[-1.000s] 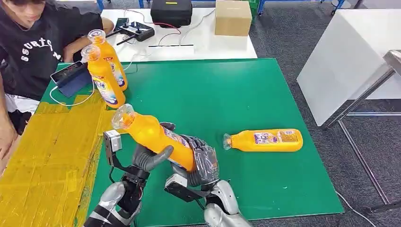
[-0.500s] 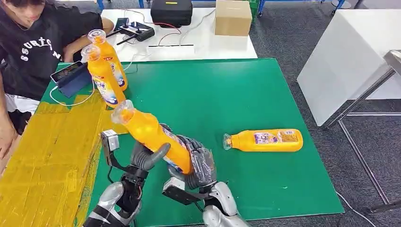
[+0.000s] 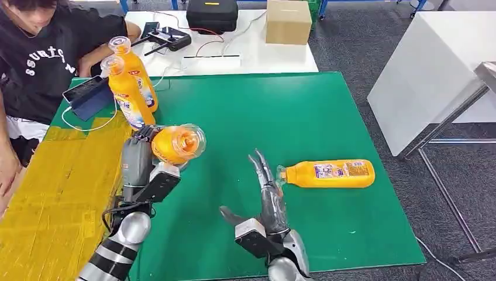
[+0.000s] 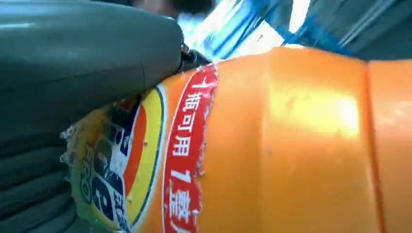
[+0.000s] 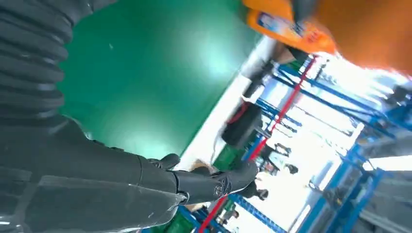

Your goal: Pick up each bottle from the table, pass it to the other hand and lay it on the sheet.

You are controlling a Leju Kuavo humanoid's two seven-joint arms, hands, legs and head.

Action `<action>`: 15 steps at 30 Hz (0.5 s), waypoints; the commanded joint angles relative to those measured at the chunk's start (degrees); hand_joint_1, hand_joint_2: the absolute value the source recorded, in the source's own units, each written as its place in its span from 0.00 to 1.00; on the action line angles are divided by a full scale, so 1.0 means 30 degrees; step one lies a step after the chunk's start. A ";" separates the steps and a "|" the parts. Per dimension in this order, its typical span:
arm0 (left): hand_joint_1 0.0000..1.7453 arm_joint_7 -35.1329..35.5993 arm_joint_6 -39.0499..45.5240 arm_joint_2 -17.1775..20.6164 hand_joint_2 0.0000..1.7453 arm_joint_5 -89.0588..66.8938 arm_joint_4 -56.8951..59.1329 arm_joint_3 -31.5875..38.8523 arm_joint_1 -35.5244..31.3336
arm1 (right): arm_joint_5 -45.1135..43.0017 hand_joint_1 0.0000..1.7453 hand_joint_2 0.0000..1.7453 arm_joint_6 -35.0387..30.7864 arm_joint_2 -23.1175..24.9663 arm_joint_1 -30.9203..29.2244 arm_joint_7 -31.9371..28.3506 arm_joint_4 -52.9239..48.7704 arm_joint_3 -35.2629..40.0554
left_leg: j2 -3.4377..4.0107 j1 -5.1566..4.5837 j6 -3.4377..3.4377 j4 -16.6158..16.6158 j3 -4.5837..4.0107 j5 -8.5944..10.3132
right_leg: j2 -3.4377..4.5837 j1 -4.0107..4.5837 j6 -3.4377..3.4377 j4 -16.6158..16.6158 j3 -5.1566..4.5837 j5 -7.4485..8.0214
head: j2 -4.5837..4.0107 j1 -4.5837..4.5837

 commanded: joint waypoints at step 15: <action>1.00 0.6909 -0.2042 0.6099 1.00 -1.4736 0.4424 -0.1800 -0.4222 | -0.2203 0.00 1.00 0.1664 -0.1011 0.1044 -0.0696 -0.4655 -0.3177 | 0.0003 0.0061 -0.0087 0.0015 0.0043 0.0000 | -0.0001 0.0053 -0.0032 0.0031 0.0035 -0.0025 | 0.0000 0.0007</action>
